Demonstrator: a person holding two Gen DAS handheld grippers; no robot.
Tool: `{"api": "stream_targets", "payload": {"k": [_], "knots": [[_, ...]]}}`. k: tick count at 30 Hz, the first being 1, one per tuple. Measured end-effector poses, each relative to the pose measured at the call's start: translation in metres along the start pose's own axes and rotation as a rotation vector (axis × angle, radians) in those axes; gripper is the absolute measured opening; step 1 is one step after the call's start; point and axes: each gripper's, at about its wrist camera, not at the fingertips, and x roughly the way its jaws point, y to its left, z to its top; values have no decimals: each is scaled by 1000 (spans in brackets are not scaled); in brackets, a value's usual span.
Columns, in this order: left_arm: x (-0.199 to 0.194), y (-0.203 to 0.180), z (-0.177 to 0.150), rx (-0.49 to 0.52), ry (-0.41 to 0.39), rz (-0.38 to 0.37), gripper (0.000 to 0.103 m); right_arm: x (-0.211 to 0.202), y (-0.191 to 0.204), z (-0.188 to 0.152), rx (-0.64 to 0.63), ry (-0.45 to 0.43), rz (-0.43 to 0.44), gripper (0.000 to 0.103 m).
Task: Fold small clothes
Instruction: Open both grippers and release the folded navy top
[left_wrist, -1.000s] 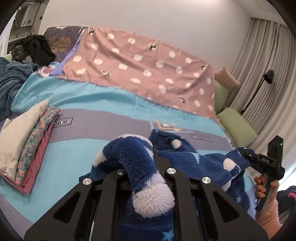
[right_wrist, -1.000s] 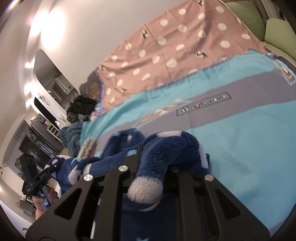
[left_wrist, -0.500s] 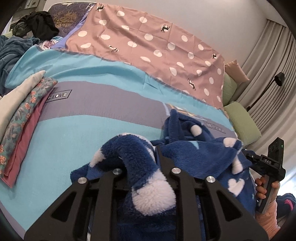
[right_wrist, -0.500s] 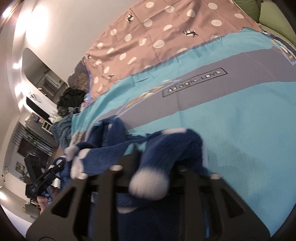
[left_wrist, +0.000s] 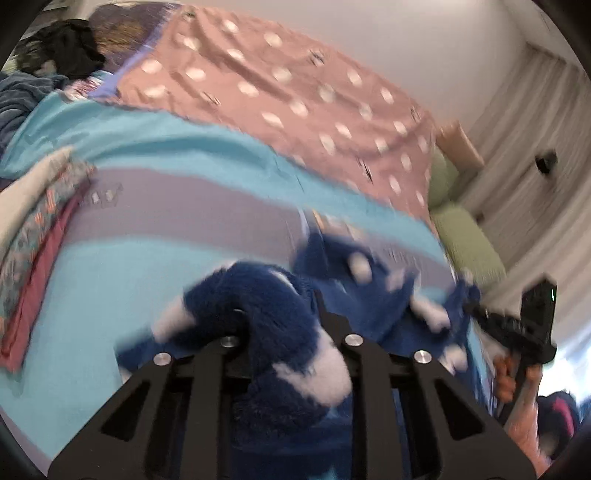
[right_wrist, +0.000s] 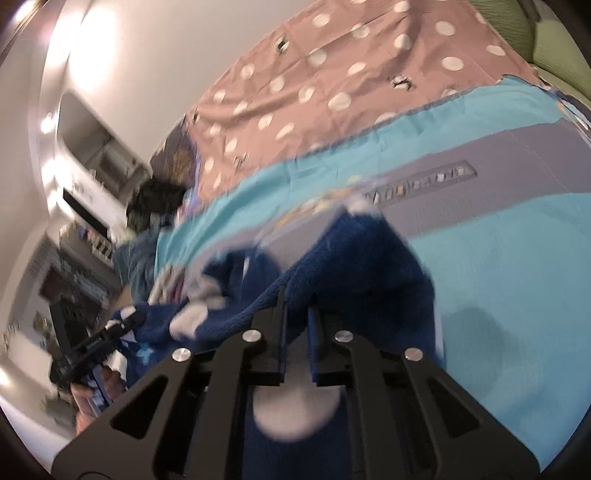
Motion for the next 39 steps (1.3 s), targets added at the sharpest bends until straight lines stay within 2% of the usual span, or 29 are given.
{"api": "stream_targets", "payload": {"k": [2, 3, 4, 5, 6, 7, 9, 12, 16, 20, 24, 29, 30, 31, 32, 33, 35, 39], "knots": [[16, 15, 18, -72, 4, -1, 20, 7, -9, 11, 38, -36, -97, 26], [25, 25, 24, -140, 32, -6, 20, 7, -12, 10, 65, -40, -108, 28], [29, 28, 24, -175, 54, -25, 22, 5, -15, 7, 84, -35, -77, 31], [28, 27, 23, -176, 56, -40, 24, 2, -15, 2, 68, -15, -50, 40], [22, 24, 19, -153, 46, -68, 35, 0, -13, -2, 41, -7, -48, 44], [16, 22, 15, -141, 37, -81, 45, -4, -11, -8, -2, -6, -71, 45], [4, 20, 8, -142, 32, -103, 56, -11, -10, -17, -53, -2, -117, 45], [-22, 21, 3, -134, -6, -85, 58, -21, -13, -26, -60, 19, -111, 45], [-55, 22, 1, -55, -100, 33, 59, -40, -10, -37, -85, 7, -107, 47], [-60, 22, -7, 37, -70, 101, 59, -55, -4, -49, -119, 9, -113, 52], [-27, 6, -11, 272, 9, 255, 59, -63, -4, -54, -123, 13, -124, 54], [25, 2, 15, 379, 66, 279, 59, -61, -8, -52, -83, 7, -136, 55], [35, 8, 24, 366, 67, 333, 59, -60, -10, -51, -78, 7, -141, 55], [45, 20, 33, 305, 83, 398, 59, -59, -11, -52, -72, 8, -151, 55], [52, 33, 38, 227, 98, 431, 59, -58, -14, -53, -64, 11, -157, 55], [56, 55, 41, 97, 105, 455, 59, -59, -17, -56, -58, 13, -157, 56], [49, 74, 34, -3, 98, 403, 59, -63, -24, -62, -46, 15, -163, 56], [15, 76, 15, 13, 65, 355, 59, -74, -43, -75, 6, 11, -189, 57]]}}
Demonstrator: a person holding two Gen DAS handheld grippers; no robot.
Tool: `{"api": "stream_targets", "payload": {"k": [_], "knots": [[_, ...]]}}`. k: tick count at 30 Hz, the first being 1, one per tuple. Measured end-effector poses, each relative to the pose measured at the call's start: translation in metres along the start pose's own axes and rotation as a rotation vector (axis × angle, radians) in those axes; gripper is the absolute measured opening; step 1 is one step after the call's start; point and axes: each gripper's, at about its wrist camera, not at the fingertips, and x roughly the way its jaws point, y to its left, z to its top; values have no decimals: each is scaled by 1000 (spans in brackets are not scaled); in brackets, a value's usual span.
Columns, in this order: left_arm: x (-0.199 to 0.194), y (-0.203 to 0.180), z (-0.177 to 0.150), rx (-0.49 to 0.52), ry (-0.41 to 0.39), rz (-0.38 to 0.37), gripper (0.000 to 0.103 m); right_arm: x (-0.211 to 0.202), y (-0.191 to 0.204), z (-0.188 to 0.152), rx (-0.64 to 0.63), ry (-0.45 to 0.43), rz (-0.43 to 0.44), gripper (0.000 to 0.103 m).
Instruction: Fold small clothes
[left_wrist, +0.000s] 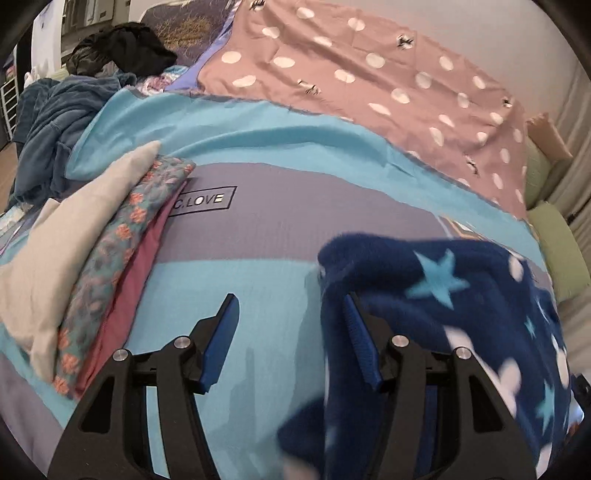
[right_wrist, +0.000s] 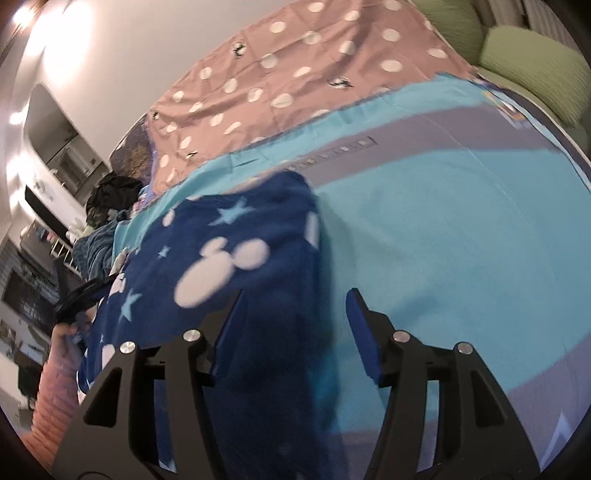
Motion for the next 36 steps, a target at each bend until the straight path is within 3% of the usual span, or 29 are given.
{"api": "stream_targets", "payload": {"k": [5, 9, 13, 17, 18, 19, 21, 23, 25, 29, 36], "knots": [[-63, 17, -38, -67, -42, -137, 60, -24, -14, -24, 48, -7, 28, 57], [-115, 20, -92, -67, -64, -264, 60, -49, -11, -50, 7, -13, 33, 58], [-134, 11, -137, -28, -9, -346, 60, -63, -4, -73, -20, 12, 65, 58], [-128, -2, -162, -15, 51, -340, 59, -69, 3, -88, -29, 19, 87, 59], [-128, -2, -164, -3, 46, -324, 54, -71, 4, -92, -21, 20, 94, 60], [-129, -4, -166, 12, 38, -305, 34, -73, 4, -95, -14, 18, 95, 60], [-132, -5, -167, 27, 27, -272, 9, -75, 3, -99, -1, 22, 89, 60], [-144, 2, -168, -18, 4, -307, 8, -78, 1, -102, 17, 23, 86, 60], [-157, 4, -169, 0, -32, -283, 8, -83, -1, -103, 29, 12, 81, 60], [-136, 22, -192, -51, 42, -262, 8, -84, -7, -103, 51, 7, 60, 60], [-148, 25, -200, -57, -9, -270, 8, -78, -19, -111, 95, 37, 65, 60]]}}
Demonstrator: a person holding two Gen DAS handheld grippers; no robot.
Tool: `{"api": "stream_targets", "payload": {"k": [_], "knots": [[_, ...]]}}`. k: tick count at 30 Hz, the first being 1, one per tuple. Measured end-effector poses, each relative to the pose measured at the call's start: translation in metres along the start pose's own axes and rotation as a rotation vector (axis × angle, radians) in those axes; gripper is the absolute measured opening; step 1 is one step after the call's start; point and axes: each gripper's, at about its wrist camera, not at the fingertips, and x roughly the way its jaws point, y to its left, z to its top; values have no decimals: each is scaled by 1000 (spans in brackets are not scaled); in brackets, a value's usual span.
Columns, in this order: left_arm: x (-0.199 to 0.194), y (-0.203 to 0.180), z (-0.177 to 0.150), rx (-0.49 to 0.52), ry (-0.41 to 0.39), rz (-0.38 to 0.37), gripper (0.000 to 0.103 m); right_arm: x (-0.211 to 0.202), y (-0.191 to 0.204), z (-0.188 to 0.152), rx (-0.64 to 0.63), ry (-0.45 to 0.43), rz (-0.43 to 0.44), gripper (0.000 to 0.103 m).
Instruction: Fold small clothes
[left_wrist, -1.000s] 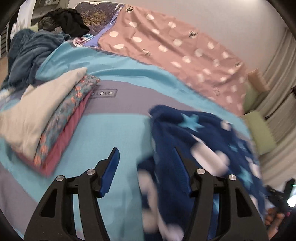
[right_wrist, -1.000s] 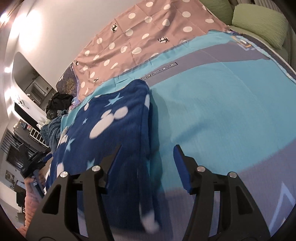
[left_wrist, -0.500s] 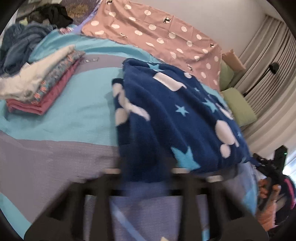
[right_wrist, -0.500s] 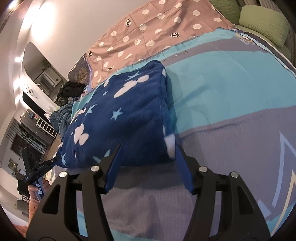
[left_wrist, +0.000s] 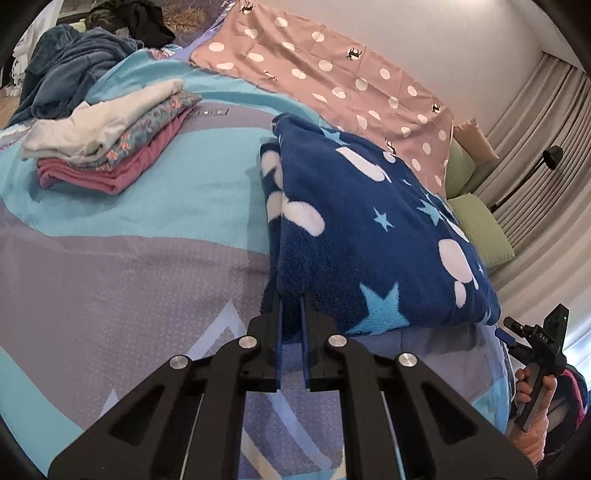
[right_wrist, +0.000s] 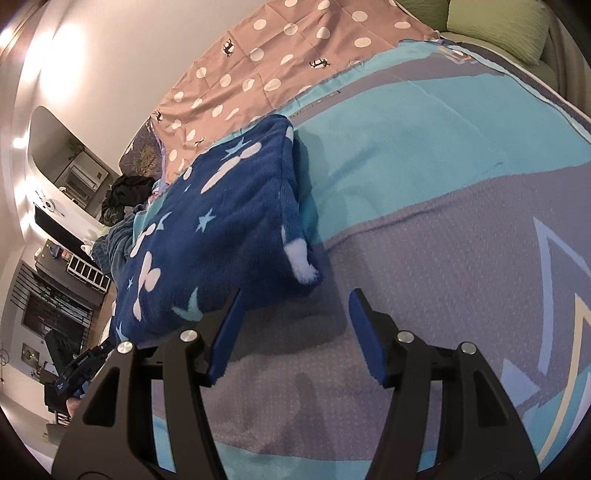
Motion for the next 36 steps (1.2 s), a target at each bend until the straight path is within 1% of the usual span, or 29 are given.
{"api": "stream_targets", "payload": {"k": [3, 5, 6, 7, 9, 10, 11, 12, 13, 14, 15, 16, 17, 18, 19, 20, 21, 22, 24, 26, 27, 29, 30, 31, 32, 33, 36], "knots": [[-6, -5, 1, 20, -12, 19, 8, 9, 0, -3, 9, 29, 26, 61], [-14, -9, -1, 20, -21, 5, 9, 15, 3, -5, 16, 49, 51, 62], [-18, -13, -3, 13, -25, -16, 18, 19, 5, -4, 21, 58, 69, 62], [-21, -15, -4, 7, -25, -33, 36, 23, 8, -4, 27, 64, 88, 63], [-22, -21, -6, 3, -38, -54, 57, 29, 10, 1, 39, 60, 102, 65], [-19, -24, -5, 18, -39, -52, 57, 33, 10, 5, 57, 52, 92, 65], [-13, -28, -3, 35, -33, -39, 57, 36, 10, 8, 75, 45, 80, 65], [-8, -28, -2, 33, -33, -31, 57, 37, 8, 11, 95, 28, 66, 43], [-1, -28, 0, 17, -32, -23, 56, 38, 6, 14, 105, 14, 38, 25], [7, -26, 2, -4, -25, -13, 52, 38, 1, 16, 124, 17, 16, 16], [12, -25, 3, -15, -17, 13, 29, 39, -6, 17, 144, 29, 8, 15], [18, -21, 4, -18, -2, 59, 14, 43, -14, 16, 160, 49, 1, 15], [22, -15, 4, -19, 8, 69, 14, 49, -23, 14, 184, 74, 12, 15], [25, -8, 1, -30, 10, 40, 15, 53, -30, 11, 199, 79, 35, 15], [25, -1, -1, -48, 10, 16, 15, 51, -27, 11, 177, 71, 40, 15], [23, 2, -4, -63, 7, 2, 15, 48, -23, 11, 149, 66, 37, 17], [21, 3, -5, -62, 5, 4, 15, 45, -18, 10, 112, 63, 22, 24], [18, 2, -5, -55, 0, 8, 14, 40, -13, 8, 88, 61, 5, 28], [13, 0, -7, -48, -4, 2, 14, 32, -11, 6, 76, 57, 2, 51], [4, 2, -9, -68, -8, -37, 14, 22, -12, 4, 84, 45, 21, 60], [0, 5, -8, -82, -11, -59, 14, 20, -12, 4, 91, 44, 33, 62], [-4, 6, -9, -95, -15, -76, 21, 18, -14, 4, 107, 48, 66, 62], [-8, 4, -9, -89, -22, -74, 31, 19, -14, 6, 115, 48, 76, 62], [-10, 1, -10, -79, -30, -69, 44, 20, -14, 7, 123, 48, 82, 63], [-11, -3, -10, -74, -34, -67, 49, 23, -14, 7, 132, 50, 91, 63], [-11, -6, -11, -65, -33, -82, 54, 25, -13, 8, 136, 54, 99, 65], [2, -14, -8, -51, 8, -131, 63, 37, -10, 10, 155, 82, 120, 65]]}}
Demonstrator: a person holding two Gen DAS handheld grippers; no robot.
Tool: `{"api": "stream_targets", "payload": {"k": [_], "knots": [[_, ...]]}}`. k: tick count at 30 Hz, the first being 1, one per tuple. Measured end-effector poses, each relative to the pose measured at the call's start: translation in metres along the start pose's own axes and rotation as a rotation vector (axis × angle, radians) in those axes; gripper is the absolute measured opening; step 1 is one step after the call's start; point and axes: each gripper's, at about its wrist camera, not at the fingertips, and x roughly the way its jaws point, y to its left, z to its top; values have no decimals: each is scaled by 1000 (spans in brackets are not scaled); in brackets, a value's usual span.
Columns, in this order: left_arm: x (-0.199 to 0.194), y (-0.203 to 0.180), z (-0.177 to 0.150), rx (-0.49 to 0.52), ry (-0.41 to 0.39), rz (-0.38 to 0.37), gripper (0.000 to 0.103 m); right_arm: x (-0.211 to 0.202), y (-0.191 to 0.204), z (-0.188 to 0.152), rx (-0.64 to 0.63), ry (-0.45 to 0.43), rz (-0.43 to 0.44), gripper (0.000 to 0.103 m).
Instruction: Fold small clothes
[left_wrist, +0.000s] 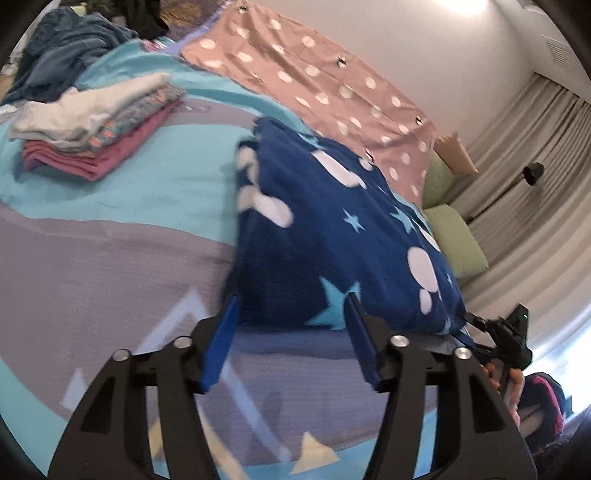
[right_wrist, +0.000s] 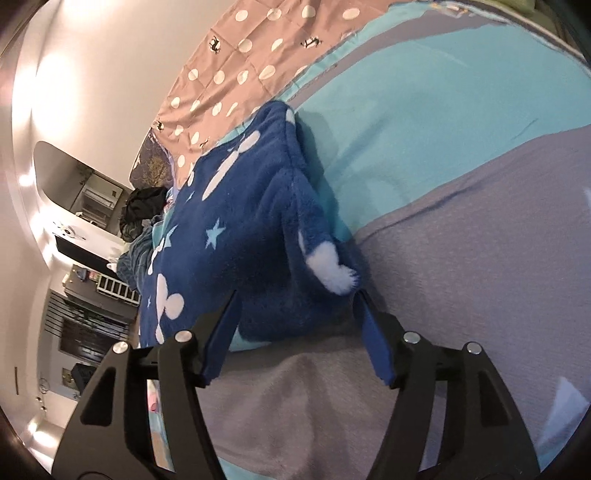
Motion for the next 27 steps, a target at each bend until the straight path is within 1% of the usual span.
{"api": "stream_targets", "payload": {"k": [3, 4, 5, 9, 11, 12, 13, 14, 16, 18, 19, 20, 21, 23, 24, 26, 27], "knots": [[18, 3, 2, -11, 27, 11, 67, 7, 2, 2, 6, 6, 12, 65], [21, 5, 4, -27, 26, -2, 70, 9, 3, 3, 3, 5, 16, 65], [23, 9, 7, -52, 22, -22, 71, 10, 3, 4, 2, 6, 19, 66], [27, 25, 16, -160, 10, -80, 71, 19, 6, 13, 8, 15, 24, 68], [31, 31, 18, -188, 12, -77, 60, 23, 9, 16, 1, 13, 21, 69], [33, 33, 20, -196, 14, -62, 49, 25, 10, 18, -3, 11, 18, 69], [35, 34, 20, -196, 11, -55, 44, 27, 13, 20, -12, 4, 10, 69], [36, 35, 21, -196, 7, -58, 42, 28, 14, 21, -19, -2, 1, 66], [36, 32, 21, -181, -5, -53, 36, 28, 17, 22, -37, -14, -13, 58], [35, 26, 22, -145, -17, -31, 31, 27, 19, 23, -42, -20, 1, 37], [34, 24, 23, -132, -21, -22, 28, 24, 22, 23, -48, -28, 8, 34], [32, 20, 23, -115, -29, -12, 27, 20, 26, 24, -69, -42, 11, 25], [31, 18, 25, -108, -35, -7, 24, 15, 32, 24, -98, -60, 7, 21], [24, 12, 27, -96, -57, -6, 21, 4, 42, 26, -155, -100, 3, 17], [20, 9, 29, -87, -71, -9, 19, -1, 47, 28, -166, -112, 10, 16], [6, -2, 35, -55, -112, -24, 11, -16, 53, 34, -173, -139, 39, 15], [0, -7, 38, -39, -126, -44, 11, -23, 55, 37, -176, -150, 50, 15]]}}
